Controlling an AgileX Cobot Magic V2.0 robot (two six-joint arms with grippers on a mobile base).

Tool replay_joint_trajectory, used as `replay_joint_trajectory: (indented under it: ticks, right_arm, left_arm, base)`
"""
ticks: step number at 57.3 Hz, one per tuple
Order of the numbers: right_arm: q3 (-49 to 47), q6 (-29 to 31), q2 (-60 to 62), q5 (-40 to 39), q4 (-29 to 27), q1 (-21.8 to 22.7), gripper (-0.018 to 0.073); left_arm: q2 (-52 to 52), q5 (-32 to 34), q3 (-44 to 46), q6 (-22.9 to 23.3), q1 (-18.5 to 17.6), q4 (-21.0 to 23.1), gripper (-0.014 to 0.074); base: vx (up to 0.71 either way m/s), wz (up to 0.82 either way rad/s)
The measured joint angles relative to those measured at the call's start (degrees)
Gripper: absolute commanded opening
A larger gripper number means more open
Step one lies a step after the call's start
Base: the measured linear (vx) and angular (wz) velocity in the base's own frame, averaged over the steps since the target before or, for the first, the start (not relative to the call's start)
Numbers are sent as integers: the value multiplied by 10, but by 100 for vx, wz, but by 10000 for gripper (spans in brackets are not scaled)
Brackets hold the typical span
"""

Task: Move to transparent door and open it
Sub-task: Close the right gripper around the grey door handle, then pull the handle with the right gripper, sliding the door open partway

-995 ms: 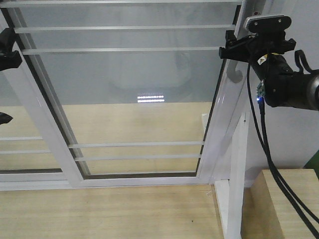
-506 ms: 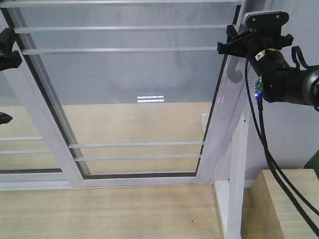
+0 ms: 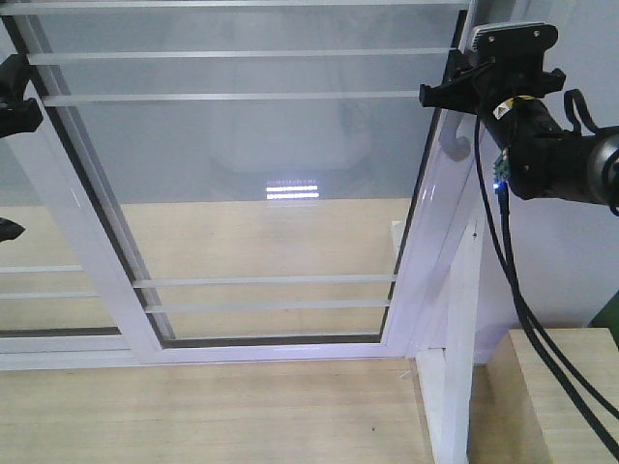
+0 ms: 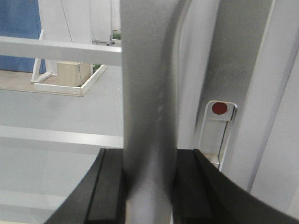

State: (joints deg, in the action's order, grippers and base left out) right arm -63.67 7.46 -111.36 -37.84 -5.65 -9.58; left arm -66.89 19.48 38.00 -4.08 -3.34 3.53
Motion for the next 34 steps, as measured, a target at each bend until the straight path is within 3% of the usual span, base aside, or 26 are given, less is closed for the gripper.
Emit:
replay_joint_trajectory:
  ticks: [16, 34]
  right_arm:
    - [0, -7, 0, -2, -5, -23, -9]
    - [-8, -1, -9, -13, -27, -81, -9]
  left_arm:
    - [0, 0, 0, 0, 0, 0, 588]
    - [0, 0, 0, 0, 0, 0, 588]
  base:
    - [0, 0]
    - [0, 0]
